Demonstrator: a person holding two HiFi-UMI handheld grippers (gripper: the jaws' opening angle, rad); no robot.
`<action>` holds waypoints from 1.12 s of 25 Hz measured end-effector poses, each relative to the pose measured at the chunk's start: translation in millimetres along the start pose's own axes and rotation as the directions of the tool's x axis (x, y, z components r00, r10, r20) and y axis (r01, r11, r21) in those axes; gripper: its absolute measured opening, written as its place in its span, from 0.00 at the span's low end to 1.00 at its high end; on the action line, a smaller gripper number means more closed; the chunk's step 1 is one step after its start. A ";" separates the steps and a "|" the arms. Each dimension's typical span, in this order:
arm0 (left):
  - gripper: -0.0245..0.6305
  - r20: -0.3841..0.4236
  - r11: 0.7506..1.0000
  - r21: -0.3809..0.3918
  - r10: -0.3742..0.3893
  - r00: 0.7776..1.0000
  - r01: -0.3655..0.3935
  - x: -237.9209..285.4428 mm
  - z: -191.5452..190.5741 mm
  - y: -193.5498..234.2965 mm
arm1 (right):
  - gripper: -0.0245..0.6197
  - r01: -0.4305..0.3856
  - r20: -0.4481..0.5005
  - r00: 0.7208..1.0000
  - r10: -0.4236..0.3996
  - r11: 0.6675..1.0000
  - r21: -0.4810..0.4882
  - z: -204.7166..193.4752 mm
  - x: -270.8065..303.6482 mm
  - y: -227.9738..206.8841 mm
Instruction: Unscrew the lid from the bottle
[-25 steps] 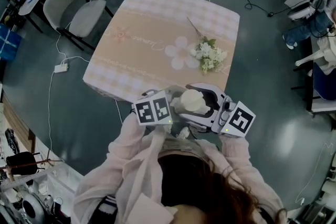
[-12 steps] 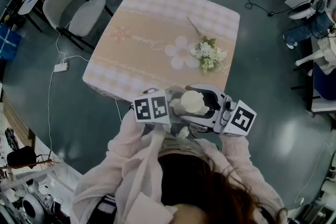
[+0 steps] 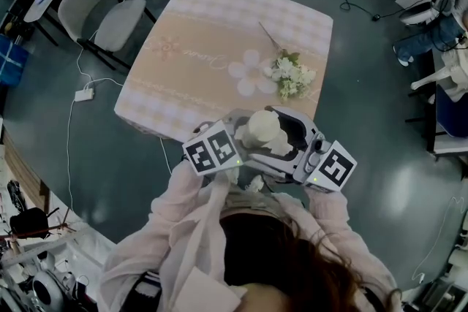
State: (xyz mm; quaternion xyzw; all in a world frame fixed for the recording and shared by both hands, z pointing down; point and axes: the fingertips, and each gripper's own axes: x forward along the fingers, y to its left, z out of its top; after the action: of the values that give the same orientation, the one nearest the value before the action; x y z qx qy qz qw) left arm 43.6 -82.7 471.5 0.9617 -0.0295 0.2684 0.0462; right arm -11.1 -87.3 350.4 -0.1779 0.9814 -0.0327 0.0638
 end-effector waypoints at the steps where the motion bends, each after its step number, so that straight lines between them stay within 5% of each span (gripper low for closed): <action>1: 0.52 0.004 0.999 -0.017 0.042 0.999 -0.042 -1.1 0.2 6.2 | 0.61 0.040 0.004 0.999 -0.040 0.999 0.003 -0.8 -2.0 -5.2; 7: 0.52 -0.016 0.973 -0.079 0.218 0.976 -0.219 -6.4 -5.0 27.8 | 0.59 0.235 0.025 0.972 -0.235 0.972 -0.001 3.0 -3.9 -23.3; 13: 0.52 -0.029 0.965 -0.089 0.246 0.969 -0.248 -4.9 -8.7 28.1 | 0.54 0.309 0.001 0.951 -0.309 0.951 -0.032 1.5 5.3 -24.4; 28: 0.52 -0.017 0.994 -0.036 0.100 0.995 -0.101 -4.6 -8.9 7.8 | 0.50 0.180 0.000 0.984 -0.180 0.984 -0.007 2.4 4.4 -12.4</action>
State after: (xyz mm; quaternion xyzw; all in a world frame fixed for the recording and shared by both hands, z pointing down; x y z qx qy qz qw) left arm 34.4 -89.3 477.3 0.9559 -0.0823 0.2774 0.0504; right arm -10.6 -100.5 348.6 -0.2659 0.9615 -0.0351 0.0596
